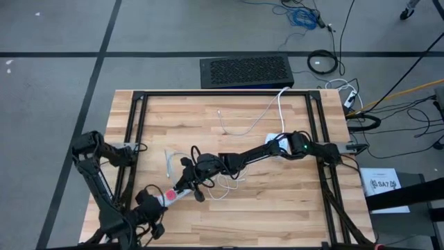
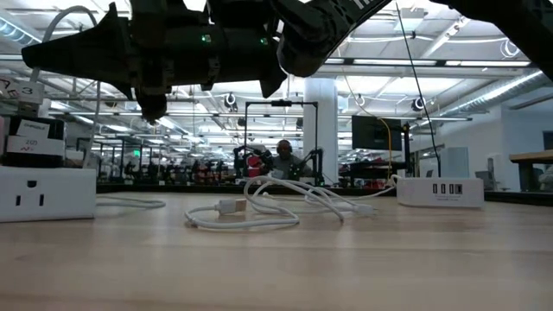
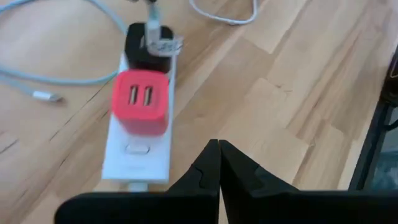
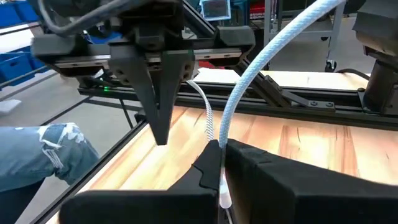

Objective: Insert USB
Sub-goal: Insert the top left white charger cable into the pink adapter charger

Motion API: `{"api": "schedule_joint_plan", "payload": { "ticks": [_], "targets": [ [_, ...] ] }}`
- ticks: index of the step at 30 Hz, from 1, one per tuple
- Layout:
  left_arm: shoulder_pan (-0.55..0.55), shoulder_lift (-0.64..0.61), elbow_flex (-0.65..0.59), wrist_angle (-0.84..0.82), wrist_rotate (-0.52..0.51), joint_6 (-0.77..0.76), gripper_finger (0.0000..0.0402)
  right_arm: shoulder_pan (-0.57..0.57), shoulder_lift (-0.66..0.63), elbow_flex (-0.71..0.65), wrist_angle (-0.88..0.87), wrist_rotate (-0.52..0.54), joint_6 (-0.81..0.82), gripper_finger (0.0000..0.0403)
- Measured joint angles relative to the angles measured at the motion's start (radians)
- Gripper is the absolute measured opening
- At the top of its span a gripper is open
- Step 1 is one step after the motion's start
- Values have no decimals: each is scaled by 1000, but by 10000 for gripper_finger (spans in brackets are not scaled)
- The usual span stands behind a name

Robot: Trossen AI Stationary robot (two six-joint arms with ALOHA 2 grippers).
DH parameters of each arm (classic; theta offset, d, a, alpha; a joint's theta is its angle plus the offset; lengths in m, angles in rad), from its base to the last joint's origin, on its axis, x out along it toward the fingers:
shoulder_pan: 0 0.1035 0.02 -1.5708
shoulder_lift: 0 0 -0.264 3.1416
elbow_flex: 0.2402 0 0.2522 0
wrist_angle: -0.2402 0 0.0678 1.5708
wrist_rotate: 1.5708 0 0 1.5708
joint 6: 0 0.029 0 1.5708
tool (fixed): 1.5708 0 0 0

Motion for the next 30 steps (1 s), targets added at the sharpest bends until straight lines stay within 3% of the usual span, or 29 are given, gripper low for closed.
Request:
{"api": "schedule_joint_plan", "payload": {
  "ticks": [9,16,30],
  "targets": [
    [-6,101,-15,-122,87,-162,3,-5,-1,0,-10,-3,-1,0],
    [24,171,-22,-126,77,-166,3,-5,-3,0,-66,-27,-14,0],
    [28,176,-23,-115,68,-159,2,-31,-78,-1,-165,-23,-56,0]
  ]
}}
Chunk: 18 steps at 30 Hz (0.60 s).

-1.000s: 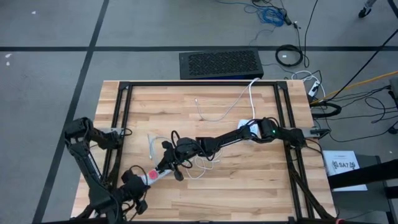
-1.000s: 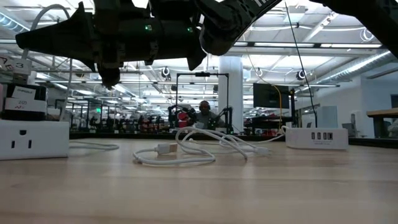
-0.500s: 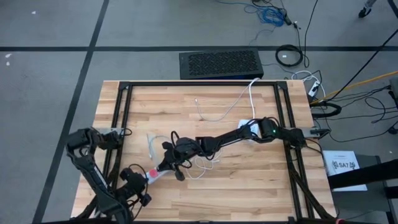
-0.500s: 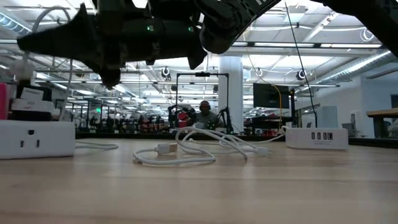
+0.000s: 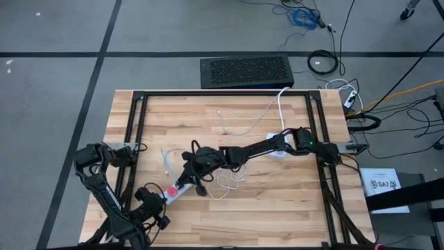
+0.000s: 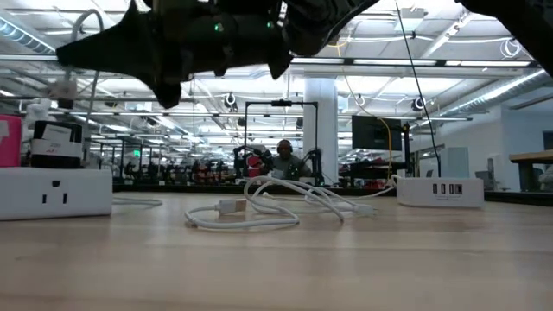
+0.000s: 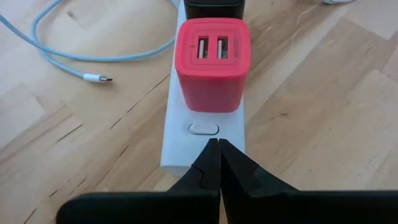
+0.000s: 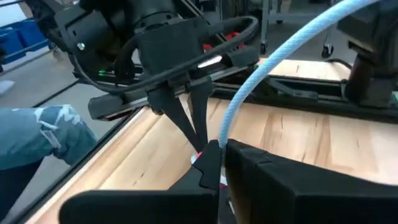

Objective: Insert USB
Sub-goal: Insert the top left white charger cable into the pink adapter charger

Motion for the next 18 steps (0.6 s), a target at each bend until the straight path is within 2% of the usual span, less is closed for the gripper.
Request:
{"api": "schedule_joint_plan", "payload": {
  "ticks": [8,18],
  "targets": [
    [2,0,0,12,-7,15,2,-13,-27,0,-85,-4,139,0],
    [79,-1,2,107,-30,243,2,5,-27,0,-151,-56,217,0]
  ]
}}
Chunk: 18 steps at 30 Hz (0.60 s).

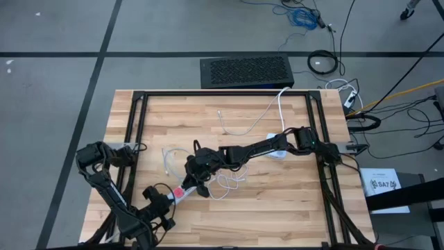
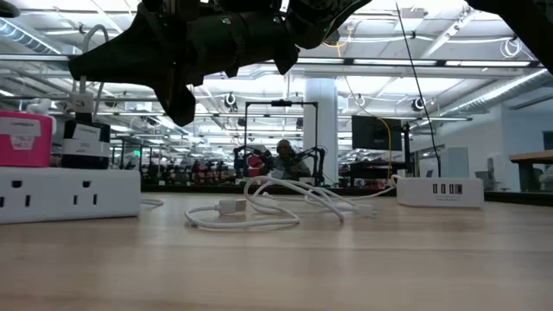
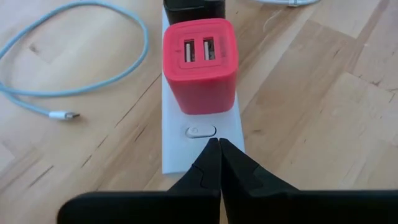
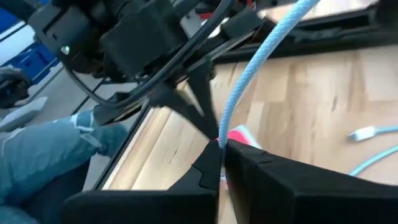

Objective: Insert USB
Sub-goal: Insert the top left white charger cable into the pink adapter charger

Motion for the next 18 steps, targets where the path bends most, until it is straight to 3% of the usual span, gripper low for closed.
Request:
{"api": "schedule_joint_plan", "payload": {
  "ticks": [18],
  "targets": [
    [4,1,-1,30,-4,41,2,-18,-19,1,-72,-60,158,0]
  ]
}}
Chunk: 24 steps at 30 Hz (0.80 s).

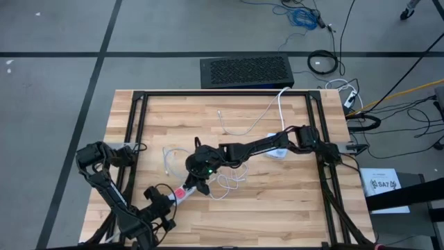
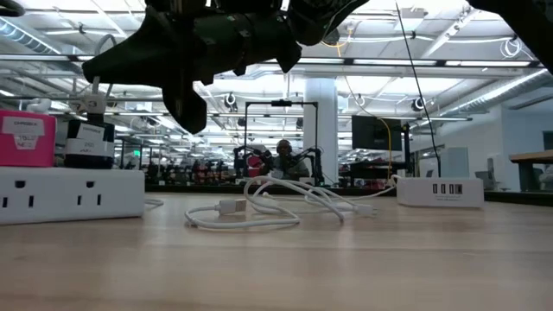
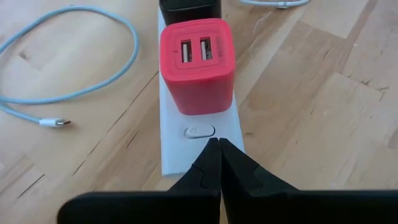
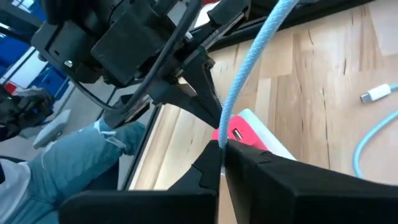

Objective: Insert USB
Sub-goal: Insert the top left white charger cable into the pink adapter charger

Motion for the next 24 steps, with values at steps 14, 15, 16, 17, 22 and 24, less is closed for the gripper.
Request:
{"api": "schedule_joint_plan", "payload": {
  "ticks": [14,15,16,17,22,24],
  "targets": [
    [0,1,-1,14,-3,23,2,7,-13,0,-20,-11,-6,0],
    [0,1,-1,26,-5,28,2,7,-13,0,-17,-10,-6,0],
    [1,1,0,31,-6,31,2,7,-13,0,-13,-10,-6,0],
    [2,1,0,32,-8,31,2,6,-13,0,-11,-9,-6,0],
    [2,1,0,33,-9,32,2,6,-13,0,-10,-8,-6,0],
    [2,1,0,33,-9,32,2,6,-12,0,-10,-13,-5,0]
  ]
}}
